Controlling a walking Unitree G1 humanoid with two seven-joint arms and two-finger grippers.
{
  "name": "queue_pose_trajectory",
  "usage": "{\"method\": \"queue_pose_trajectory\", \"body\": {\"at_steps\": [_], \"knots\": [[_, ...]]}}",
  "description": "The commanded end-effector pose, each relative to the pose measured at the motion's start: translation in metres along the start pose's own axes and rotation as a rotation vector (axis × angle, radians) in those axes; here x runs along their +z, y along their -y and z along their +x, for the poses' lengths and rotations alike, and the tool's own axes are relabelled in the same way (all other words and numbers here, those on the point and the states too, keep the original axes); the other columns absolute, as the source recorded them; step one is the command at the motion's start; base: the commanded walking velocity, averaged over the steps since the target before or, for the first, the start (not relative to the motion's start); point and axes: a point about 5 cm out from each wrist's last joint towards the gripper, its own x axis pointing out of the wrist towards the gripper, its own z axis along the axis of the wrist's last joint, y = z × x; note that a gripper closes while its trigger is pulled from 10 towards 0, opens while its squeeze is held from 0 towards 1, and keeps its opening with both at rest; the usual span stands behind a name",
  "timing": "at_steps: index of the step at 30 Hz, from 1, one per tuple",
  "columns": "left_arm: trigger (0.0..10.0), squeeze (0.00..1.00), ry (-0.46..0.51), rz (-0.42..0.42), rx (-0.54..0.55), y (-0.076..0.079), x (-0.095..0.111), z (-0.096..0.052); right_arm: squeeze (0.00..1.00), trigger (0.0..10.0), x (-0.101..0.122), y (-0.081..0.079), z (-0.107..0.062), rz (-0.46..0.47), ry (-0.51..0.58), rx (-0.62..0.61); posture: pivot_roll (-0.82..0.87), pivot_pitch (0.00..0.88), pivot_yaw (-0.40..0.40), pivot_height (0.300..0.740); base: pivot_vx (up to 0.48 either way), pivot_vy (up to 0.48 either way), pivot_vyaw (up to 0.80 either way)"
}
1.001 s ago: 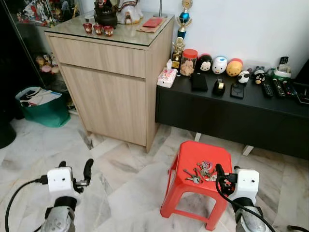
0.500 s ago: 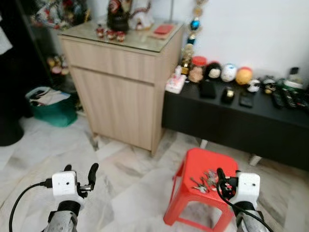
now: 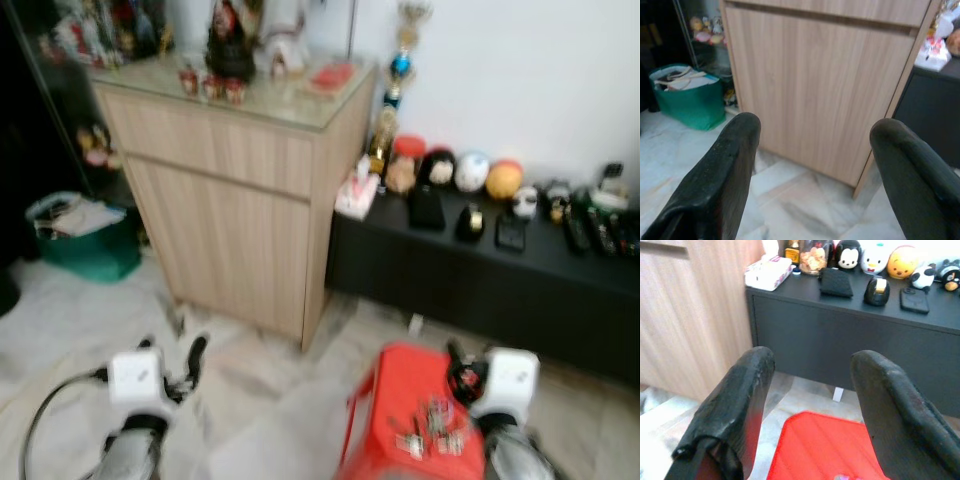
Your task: Hang keys on a hook
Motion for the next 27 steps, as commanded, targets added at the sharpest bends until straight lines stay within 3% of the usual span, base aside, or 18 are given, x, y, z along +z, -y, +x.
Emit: {"method": "queue_pose_trajectory", "body": {"at_steps": [1, 15, 27], "knots": [[10.0, 0.0, -0.021, -0.01, -0.021, 0.0075, -0.0041, -0.0008, 0.0, 10.0, -0.0025, 0.0152, -0.0048, -0.01, -0.014, -0.048, 0.01, 0.0, -0.079, 0.74, 0.0, 0.0, 0.0], [10.0, 0.0, 0.002, -0.013, 0.011, 0.0066, -0.0008, -0.0039, 0.0, 10.0, 0.0008, 0.0068, -0.0092, -0.004, 0.012, 0.029, 0.01, 0.0, -0.08, 0.74, 0.0, 0.0, 0.0], [10.0, 0.0, -0.004, -0.017, 0.006, 0.0099, -0.0022, -0.0062, 0.0, 10.0, -0.0013, 0.0081, -0.0104, -0.067, -0.024, 0.071, 0.0, 0.0, -0.082, 0.719, 0.0, 0.0, 0.0]]}}
